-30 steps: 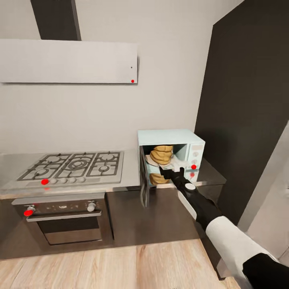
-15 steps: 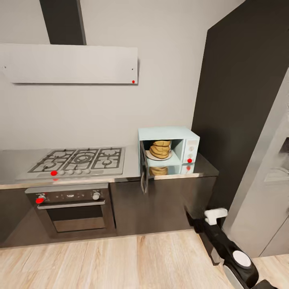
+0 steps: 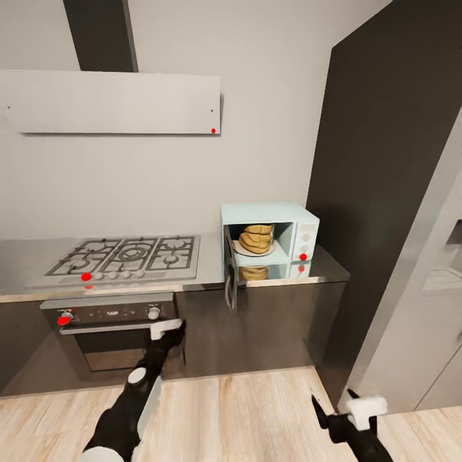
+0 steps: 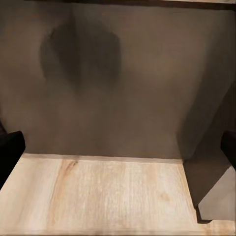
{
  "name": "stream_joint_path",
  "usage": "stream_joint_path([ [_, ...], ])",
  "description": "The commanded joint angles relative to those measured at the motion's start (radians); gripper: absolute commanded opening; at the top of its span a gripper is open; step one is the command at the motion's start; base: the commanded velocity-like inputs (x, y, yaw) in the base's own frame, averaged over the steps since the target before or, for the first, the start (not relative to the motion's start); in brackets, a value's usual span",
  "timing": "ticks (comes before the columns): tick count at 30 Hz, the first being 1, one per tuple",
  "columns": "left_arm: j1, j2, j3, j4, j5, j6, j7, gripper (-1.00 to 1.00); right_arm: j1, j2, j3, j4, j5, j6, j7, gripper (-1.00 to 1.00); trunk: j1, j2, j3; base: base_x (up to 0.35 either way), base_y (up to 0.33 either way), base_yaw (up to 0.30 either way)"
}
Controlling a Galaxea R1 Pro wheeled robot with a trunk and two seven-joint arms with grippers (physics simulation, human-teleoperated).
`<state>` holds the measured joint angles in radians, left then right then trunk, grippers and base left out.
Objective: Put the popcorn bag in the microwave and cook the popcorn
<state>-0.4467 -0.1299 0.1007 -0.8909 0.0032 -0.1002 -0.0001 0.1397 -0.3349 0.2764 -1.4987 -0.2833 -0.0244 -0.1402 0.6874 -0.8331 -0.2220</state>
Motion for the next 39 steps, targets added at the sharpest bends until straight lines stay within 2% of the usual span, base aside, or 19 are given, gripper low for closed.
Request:
stream_joint_path([
  [1, -0.047, -0.001, 0.002, 0.001, 0.001, -0.001, 0.001, 1.00, 0.028, -0.001, 0.003, 0.000, 0.004, -0.047, -0.007, 1.00, 0.000, -0.001, -0.001, 0.000, 0.000, 0.000],
  [2, -0.137, -0.001, 0.004, 0.003, 0.002, 0.021, 0.002, 1.00, 0.057, 0.000, 0.005, 0.005, 0.033, -0.097, -0.007, 1.00, 0.000, -0.001, -0.001, 0.000, 0.000, 0.000],
  [3, -0.182, -0.001, 0.005, 0.004, 0.003, 0.048, 0.003, 1.00, 0.065, 0.002, 0.008, 0.007, 0.047, -0.110, -0.007, 1.00, 0.000, -0.001, -0.001, 0.000, 0.000, -0.004],
  [4, -0.269, 0.000, 0.008, 0.008, 0.003, 0.145, 0.003, 1.00, 0.073, 0.008, 0.013, 0.009, 0.078, -0.125, -0.007, 1.00, 0.000, -0.001, -0.001, 0.000, 0.000, -0.114],
  [6, -0.350, -0.001, 0.009, 0.047, 0.003, 0.290, -0.001, 1.00, 0.081, 0.010, 0.017, 0.008, 0.111, -0.133, -0.007, 1.00, 0.000, -0.001, 0.000, 0.000, 0.000, -0.201],
  [9, -0.469, -0.011, 0.009, 0.190, 0.002, 0.362, -0.001, 1.00, 0.090, 0.012, 0.018, 0.009, 0.126, -0.138, -0.005, 1.00, 0.000, -0.001, 0.001, 0.000, 0.000, -0.266],
  [11, -0.505, -0.019, 0.011, 0.240, 0.001, 0.370, 0.000, 1.00, 0.091, 0.013, 0.019, 0.013, 0.128, -0.139, -0.005, 1.00, 0.000, -0.001, 0.003, 0.000, 0.000, -0.283],
  [13, -0.519, -0.023, 0.023, 0.270, 0.002, 0.374, 0.001, 1.00, 0.092, 0.014, 0.032, 0.017, 0.128, -0.140, -0.004, 1.00, 0.000, -0.001, 0.004, 0.000, 0.000, -0.287],
  [17, -0.515, -0.026, 0.039, 0.307, 0.004, 0.367, -0.001, 1.00, 0.092, 0.014, 0.067, 0.020, 0.129, -0.140, -0.005, 1.00, 0.000, -0.001, 0.008, 0.000, 0.000, -0.287],
  [24, -0.491, -0.027, 0.039, 0.313, 0.003, 0.340, 0.002, 1.00, 0.092, 0.014, 0.088, 0.024, 0.130, -0.139, -0.005, 1.00, 0.000, -0.001, 0.010, 0.000, 0.000, -0.101],
  [28, -0.489, -0.028, 0.040, 0.311, 0.003, 0.338, 0.002, 1.00, 0.091, 0.015, 0.121, 0.035, 0.130, -0.140, -0.010, 1.00, 0.000, -0.001, 0.010, 0.129, -0.113, -0.017],
  [35, -0.476, -0.028, 0.040, 0.311, 0.003, 0.338, 0.002, 1.00, 0.087, 0.016, 0.124, 0.044, 0.128, -0.138, -0.016, 1.00, 0.000, -0.001, 0.010, 0.014, -0.012, -0.252],
  [39, -0.475, -0.029, 0.039, 0.311, 0.003, 0.338, 0.002, 1.00, 0.087, 0.016, 0.124, 0.044, 0.130, -0.140, -0.017, 1.00, 0.000, -0.001, 0.010, 0.000, 0.000, -0.053],
])
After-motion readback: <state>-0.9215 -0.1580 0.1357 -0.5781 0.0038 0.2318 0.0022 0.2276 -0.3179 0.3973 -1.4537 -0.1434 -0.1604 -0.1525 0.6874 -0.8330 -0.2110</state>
